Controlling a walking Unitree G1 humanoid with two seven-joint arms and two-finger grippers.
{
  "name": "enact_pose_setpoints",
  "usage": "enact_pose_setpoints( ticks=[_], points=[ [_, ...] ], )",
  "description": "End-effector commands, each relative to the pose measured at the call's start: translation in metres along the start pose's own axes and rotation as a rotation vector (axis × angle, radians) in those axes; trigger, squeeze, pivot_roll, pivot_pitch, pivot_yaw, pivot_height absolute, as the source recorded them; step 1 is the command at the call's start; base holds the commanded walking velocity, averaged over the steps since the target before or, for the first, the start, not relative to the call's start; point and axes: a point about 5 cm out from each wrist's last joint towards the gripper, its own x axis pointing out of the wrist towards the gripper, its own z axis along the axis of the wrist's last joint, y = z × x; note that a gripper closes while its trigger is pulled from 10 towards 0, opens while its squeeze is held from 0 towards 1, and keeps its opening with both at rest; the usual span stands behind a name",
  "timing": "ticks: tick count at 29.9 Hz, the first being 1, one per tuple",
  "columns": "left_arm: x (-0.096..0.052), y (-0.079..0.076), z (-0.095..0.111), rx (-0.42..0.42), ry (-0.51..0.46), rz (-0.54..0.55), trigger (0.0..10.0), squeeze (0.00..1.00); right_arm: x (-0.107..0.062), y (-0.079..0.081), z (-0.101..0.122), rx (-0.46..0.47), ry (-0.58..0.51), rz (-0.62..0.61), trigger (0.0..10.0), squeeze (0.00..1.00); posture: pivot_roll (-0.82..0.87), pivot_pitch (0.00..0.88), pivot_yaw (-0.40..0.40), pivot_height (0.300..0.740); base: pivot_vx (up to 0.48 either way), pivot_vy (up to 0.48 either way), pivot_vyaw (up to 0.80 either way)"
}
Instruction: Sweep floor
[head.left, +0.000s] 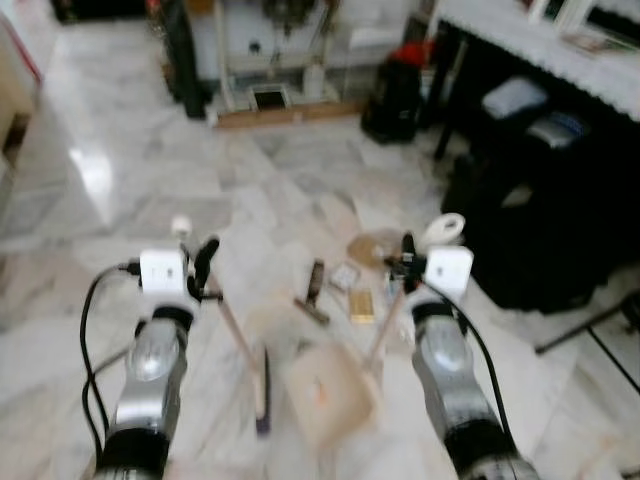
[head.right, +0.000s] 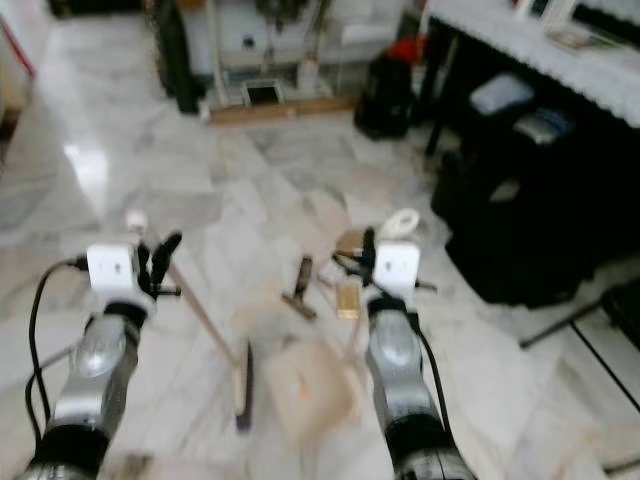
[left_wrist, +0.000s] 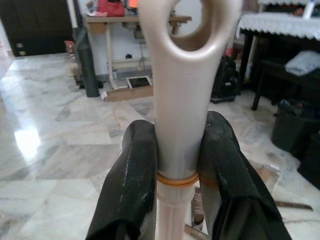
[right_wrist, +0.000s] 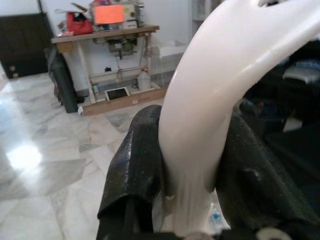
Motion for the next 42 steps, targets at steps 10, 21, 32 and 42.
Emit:
enact_pose_setpoints(
  ticks=[10,21,32,42],
  points=[
    [0.004,-0.005,0.007,0.001,-0.041,-0.013,10.0,0.0,0.005,-0.01,0.009,-0.025,-0.039,-0.017,10.0,0.0,-0.08,0.064,-0.046,0.74,0.315,0.0,0.0],
    [0.004,-0.004,0.008,0.004,-0.047,-0.012,10.0,0.0,0.004,-0.01,0.008,-0.024,-0.039,-0.022,10.0,0.0,-0.08,0.06,-0.041,0.74,0.317,0.0,0.0],
    [-0.003,0.006,0.004,0.023,-0.031,0.015,10.0,0.0,0.002,-0.013,0.006,-0.025,-0.035,-0.029,10.0,0.0,-0.08,0.075,-0.045,0.74,0.316,0.0,0.0],
    [-0.001,0.011,0.01,0.036,-0.064,0.035,10.0,0.0,0.004,-0.012,0.01,-0.021,-0.052,-0.025,10.0,0.0,-0.08,0.078,-0.047,0.74,0.156,0.0,0.0]
  ],
)
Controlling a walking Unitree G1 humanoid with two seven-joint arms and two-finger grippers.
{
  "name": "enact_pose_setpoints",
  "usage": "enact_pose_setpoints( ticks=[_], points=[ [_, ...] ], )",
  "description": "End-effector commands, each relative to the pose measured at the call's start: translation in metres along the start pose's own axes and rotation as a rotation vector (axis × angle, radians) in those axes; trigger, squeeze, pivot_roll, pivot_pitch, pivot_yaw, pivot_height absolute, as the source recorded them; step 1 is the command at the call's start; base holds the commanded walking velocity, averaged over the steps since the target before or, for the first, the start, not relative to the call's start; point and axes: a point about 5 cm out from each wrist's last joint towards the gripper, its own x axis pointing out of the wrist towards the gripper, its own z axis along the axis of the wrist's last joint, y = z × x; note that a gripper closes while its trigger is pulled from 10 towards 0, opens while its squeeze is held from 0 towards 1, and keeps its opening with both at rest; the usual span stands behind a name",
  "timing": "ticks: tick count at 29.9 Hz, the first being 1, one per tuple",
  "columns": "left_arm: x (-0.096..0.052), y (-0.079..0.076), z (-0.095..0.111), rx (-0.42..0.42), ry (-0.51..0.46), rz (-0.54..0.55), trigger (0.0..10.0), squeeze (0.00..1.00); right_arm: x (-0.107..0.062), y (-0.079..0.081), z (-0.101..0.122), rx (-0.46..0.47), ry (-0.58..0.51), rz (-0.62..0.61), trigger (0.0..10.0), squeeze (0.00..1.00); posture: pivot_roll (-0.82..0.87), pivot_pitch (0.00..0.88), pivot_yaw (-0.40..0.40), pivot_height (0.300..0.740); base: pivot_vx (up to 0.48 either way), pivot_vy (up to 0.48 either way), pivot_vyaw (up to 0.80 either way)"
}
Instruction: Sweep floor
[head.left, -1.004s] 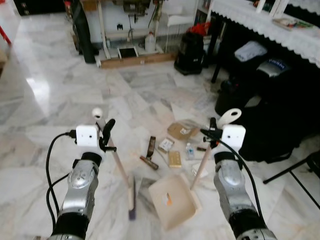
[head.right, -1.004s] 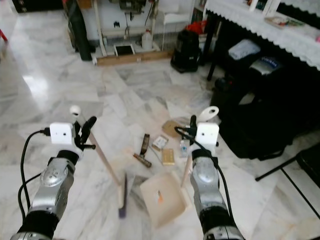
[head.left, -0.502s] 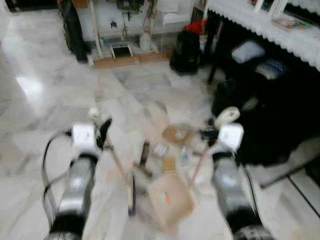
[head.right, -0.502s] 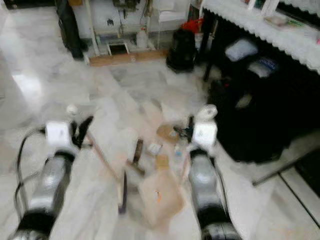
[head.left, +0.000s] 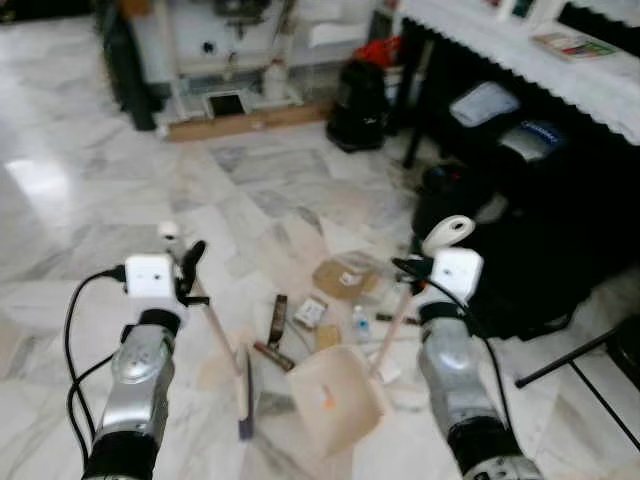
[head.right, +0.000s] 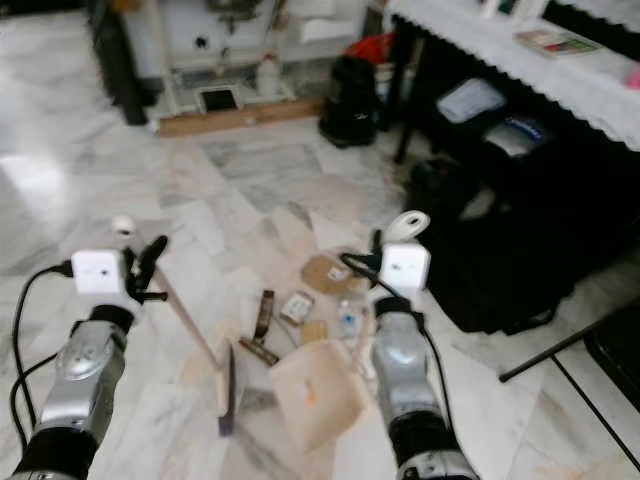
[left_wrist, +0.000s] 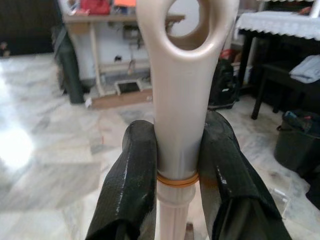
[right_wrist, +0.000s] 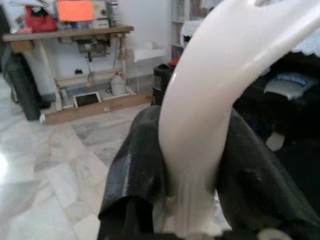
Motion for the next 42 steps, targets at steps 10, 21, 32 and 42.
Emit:
enact_pose_setpoints(
  ticks=[10,21,32,42],
  points=[
    [0.0074,-0.0059,0.0101,0.002,-0.044,-0.012,10.0,0.0,0.0051,-0.0061,0.0114,0.003,-0.054,-0.017,10.0,0.0,-0.07,0.075,-0.045,0.74,0.0,0.025,0.0],
    [0.0083,-0.0051,0.0106,0.002,-0.045,-0.017,10.0,0.0,0.0053,-0.0076,0.0107,0.027,-0.045,-0.028,10.0,0.0,-0.07,0.089,-0.037,0.74,0.0,0.257,-0.07],
    [0.0094,-0.0065,0.0117,-0.002,-0.048,-0.023,10.0,0.0,0.0055,-0.0034,0.0133,0.03,-0.066,-0.024,10.0,0.0,-0.06,0.078,-0.034,0.74,0.0,0.261,-0.36],
    [0.0097,-0.0051,0.0126,0.001,-0.051,-0.026,10.0,0.0,0.006,-0.005,0.0125,0.044,-0.063,-0.037,10.0,0.0,-0.06,0.079,-0.03,0.74,0.0,0.375,-0.34]
  ],
)
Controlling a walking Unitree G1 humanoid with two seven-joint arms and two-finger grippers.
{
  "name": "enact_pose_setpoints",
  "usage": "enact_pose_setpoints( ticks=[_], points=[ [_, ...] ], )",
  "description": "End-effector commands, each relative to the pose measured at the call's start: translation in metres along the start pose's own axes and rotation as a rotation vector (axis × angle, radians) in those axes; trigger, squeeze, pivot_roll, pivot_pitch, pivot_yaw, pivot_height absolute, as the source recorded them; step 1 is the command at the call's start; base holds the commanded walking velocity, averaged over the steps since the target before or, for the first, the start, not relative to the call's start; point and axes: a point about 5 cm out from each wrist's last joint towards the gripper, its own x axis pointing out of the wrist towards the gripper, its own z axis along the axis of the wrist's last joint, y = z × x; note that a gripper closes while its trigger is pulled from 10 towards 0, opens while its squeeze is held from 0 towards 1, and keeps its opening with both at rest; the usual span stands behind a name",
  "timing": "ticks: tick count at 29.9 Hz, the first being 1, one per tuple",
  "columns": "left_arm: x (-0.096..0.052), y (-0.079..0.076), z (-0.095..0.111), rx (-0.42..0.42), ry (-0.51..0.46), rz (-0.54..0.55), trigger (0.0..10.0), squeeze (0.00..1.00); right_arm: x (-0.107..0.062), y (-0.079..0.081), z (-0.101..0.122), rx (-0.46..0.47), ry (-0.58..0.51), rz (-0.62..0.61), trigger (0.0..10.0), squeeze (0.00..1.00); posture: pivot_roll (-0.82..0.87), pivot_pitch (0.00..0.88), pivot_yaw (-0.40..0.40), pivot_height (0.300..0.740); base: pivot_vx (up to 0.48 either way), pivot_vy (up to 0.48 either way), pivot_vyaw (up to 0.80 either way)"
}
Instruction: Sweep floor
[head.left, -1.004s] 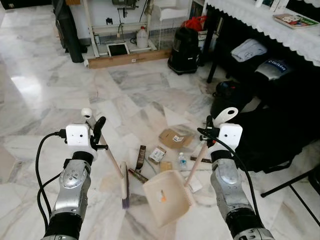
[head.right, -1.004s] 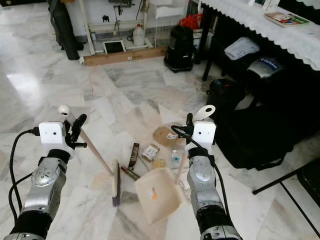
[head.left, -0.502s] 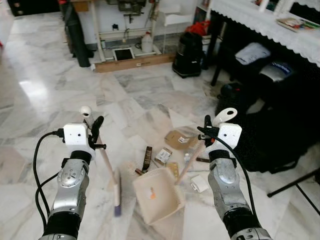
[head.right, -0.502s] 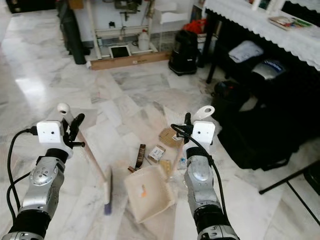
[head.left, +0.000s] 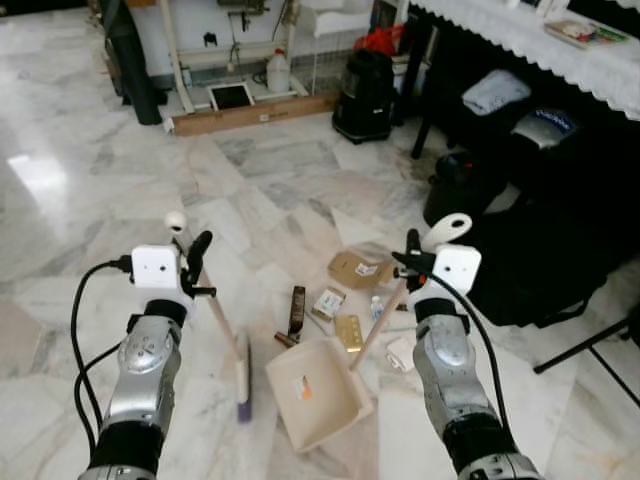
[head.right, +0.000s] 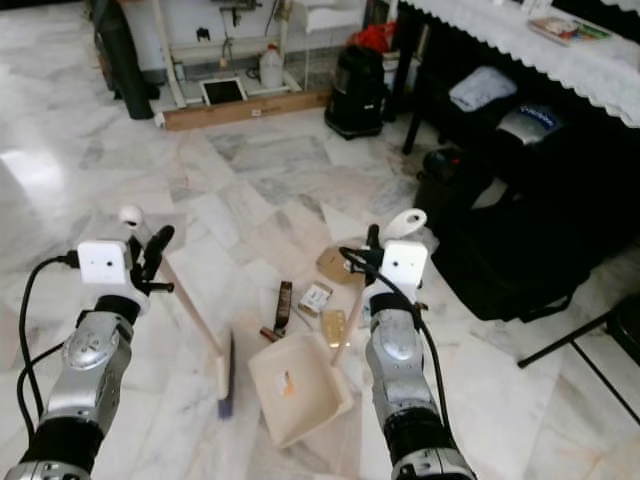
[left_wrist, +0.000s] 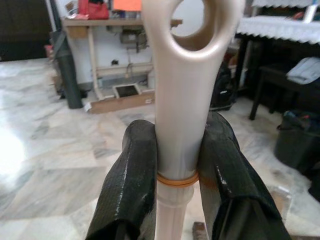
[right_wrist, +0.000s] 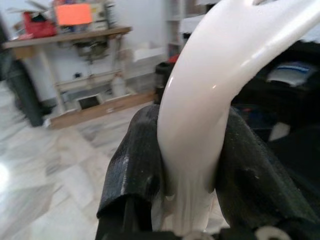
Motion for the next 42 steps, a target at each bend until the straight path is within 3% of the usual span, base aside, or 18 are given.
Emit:
enact_pose_setpoints(
  ticks=[1,18,33,42],
  points=[
    [0.002,0.004,0.005,0.008,-0.024,0.006,10.0,0.0,0.004,0.003,0.009,-0.006,-0.049,0.006,10.0,0.0,-0.06,0.079,-0.03,0.74,0.0,0.398,0.0],
    [0.002,0.003,0.007,0.009,-0.03,-0.002,10.0,0.0,0.004,0.005,0.008,0.003,-0.043,0.001,10.0,0.0,-0.05,0.074,-0.024,0.74,0.0,0.383,0.0],
    [0.001,-0.012,0.009,0.011,-0.047,-0.085,10.0,0.0,0.004,0.003,0.007,0.012,-0.033,-0.006,10.0,0.0,-0.06,0.064,-0.024,0.74,0.0,0.0,-0.06],
    [-0.001,-0.009,0.006,0.007,-0.037,-0.07,10.0,0.0,0.003,0.004,0.006,-0.001,-0.036,0.009,10.0,0.0,-0.06,0.06,-0.028,0.74,0.312,0.0,-0.3]
  ],
)
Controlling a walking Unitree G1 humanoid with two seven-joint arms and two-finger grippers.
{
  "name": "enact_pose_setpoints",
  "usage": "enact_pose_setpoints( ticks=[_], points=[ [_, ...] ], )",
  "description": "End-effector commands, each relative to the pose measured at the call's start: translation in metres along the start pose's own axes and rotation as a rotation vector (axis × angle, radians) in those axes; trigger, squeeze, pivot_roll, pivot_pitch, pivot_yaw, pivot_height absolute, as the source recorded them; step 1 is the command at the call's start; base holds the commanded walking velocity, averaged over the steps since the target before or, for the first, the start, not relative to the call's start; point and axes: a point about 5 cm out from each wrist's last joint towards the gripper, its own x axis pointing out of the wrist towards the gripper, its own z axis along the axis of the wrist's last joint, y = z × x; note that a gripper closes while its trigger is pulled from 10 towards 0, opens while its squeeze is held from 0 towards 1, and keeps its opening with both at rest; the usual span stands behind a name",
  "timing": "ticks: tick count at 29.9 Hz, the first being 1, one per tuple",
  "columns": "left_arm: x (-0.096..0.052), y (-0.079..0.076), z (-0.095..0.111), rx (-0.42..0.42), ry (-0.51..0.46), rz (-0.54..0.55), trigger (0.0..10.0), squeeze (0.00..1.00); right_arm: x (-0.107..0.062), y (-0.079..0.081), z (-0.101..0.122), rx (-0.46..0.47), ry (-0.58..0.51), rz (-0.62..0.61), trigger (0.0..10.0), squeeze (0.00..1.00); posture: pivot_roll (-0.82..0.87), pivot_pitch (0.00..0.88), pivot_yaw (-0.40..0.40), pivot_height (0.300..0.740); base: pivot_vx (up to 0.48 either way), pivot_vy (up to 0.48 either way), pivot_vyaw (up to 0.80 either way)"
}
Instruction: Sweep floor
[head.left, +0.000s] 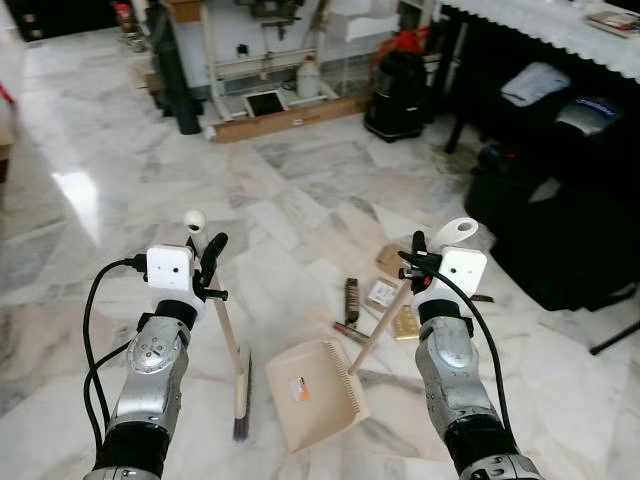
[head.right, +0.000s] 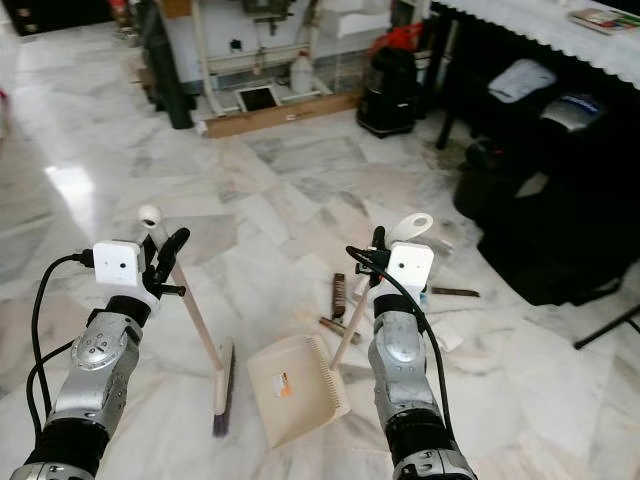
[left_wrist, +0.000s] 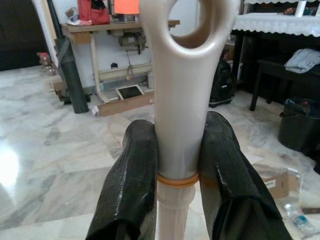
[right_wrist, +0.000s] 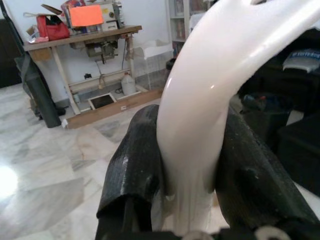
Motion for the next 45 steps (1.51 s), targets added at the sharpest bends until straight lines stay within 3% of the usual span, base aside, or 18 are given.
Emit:
enact_pose_setpoints(
  ticks=[1,28,36,45],
  points=[
    [0.003,0.0,0.01,0.014,-0.045,-0.006,10.0,0.0,0.004,0.005,0.009,0.008,-0.044,0.012,10.0,0.0,-0.06,0.06,-0.028,0.74,0.33,0.0,0.0],
    [0.001,0.001,0.008,0.009,-0.039,0.005,10.0,0.0,0.003,0.003,0.005,0.009,-0.013,0.006,10.0,0.0,-0.06,0.088,-0.032,0.74,0.329,0.0,0.0],
    [0.001,0.002,0.009,0.011,-0.042,0.015,10.0,0.0,0.002,0.001,0.007,0.002,-0.028,0.004,10.0,0.0,-0.06,0.089,-0.032,0.74,0.321,0.0,-0.38],
    [0.001,0.005,0.01,0.015,-0.05,0.027,10.0,0.0,0.002,-0.005,0.01,-0.003,-0.048,-0.035,10.0,0.0,-0.06,0.086,-0.029,0.74,0.0,0.0,0.0]
  ],
)
